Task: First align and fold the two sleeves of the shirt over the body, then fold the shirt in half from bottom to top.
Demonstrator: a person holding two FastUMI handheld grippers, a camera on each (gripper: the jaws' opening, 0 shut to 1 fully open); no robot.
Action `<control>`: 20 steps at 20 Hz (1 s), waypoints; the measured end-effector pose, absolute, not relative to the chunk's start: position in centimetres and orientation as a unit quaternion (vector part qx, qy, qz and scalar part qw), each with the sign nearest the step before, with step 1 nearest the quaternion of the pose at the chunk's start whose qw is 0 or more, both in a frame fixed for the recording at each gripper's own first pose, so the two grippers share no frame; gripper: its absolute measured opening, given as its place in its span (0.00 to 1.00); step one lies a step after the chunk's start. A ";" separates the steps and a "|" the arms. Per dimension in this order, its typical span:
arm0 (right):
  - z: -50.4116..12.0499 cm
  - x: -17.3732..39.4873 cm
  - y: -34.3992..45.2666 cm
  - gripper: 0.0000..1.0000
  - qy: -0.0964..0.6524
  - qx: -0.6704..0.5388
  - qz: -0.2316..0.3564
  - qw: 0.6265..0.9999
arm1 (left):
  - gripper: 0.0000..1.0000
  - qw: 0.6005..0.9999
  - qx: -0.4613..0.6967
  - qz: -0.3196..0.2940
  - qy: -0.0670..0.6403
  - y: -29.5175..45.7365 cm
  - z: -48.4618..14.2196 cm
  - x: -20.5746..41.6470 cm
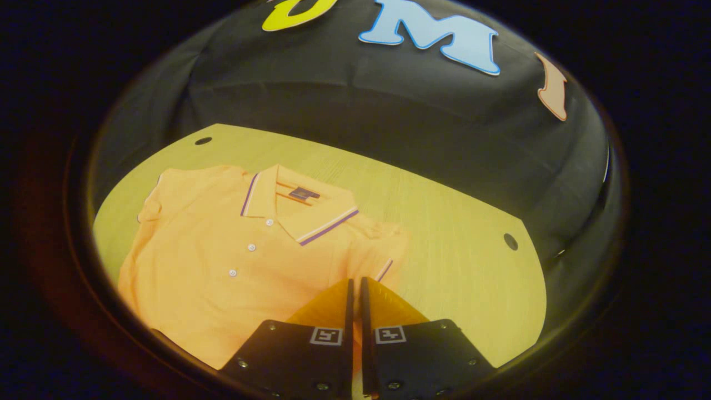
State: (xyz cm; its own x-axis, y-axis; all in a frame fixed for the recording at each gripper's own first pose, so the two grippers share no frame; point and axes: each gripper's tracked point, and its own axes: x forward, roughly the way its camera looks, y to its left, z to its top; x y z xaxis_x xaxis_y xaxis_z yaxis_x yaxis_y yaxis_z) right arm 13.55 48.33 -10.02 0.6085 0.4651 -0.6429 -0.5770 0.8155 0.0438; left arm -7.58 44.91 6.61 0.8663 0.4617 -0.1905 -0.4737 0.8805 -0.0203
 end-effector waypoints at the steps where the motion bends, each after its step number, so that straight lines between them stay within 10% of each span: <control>1: -10.2 13.4 48.4 0.07 0.335 -0.084 0.295 0.891 | 0.94 0.966 -0.032 0.241 0.091 45.0 6.5 -7.3; 13: -7.0 11.7 48.6 0.30 0.333 -0.041 0.297 0.894 | 0.94 0.974 -0.029 0.200 0.106 46.9 3.9 -1.8; 14: -6.3 11.4 48.6 0.48 0.329 -0.036 0.297 0.896 | 0.94 0.974 -0.031 0.198 0.109 47.2 3.4 -1.3; 20: -1.1 9.3 47.6 0.75 0.293 -0.013 0.286 0.913 | 0.94 0.972 -0.037 0.191 0.135 50.6 -0.5 1.7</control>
State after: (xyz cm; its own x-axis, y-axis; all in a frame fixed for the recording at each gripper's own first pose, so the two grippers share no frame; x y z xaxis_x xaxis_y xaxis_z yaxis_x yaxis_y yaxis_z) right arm 9.26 47.64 -1.06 0.6657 0.5136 -0.5413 -0.5286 0.8366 0.1436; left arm 1.70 50.57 -0.50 0.8911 0.3604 -0.2758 -0.3804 0.9246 -0.0210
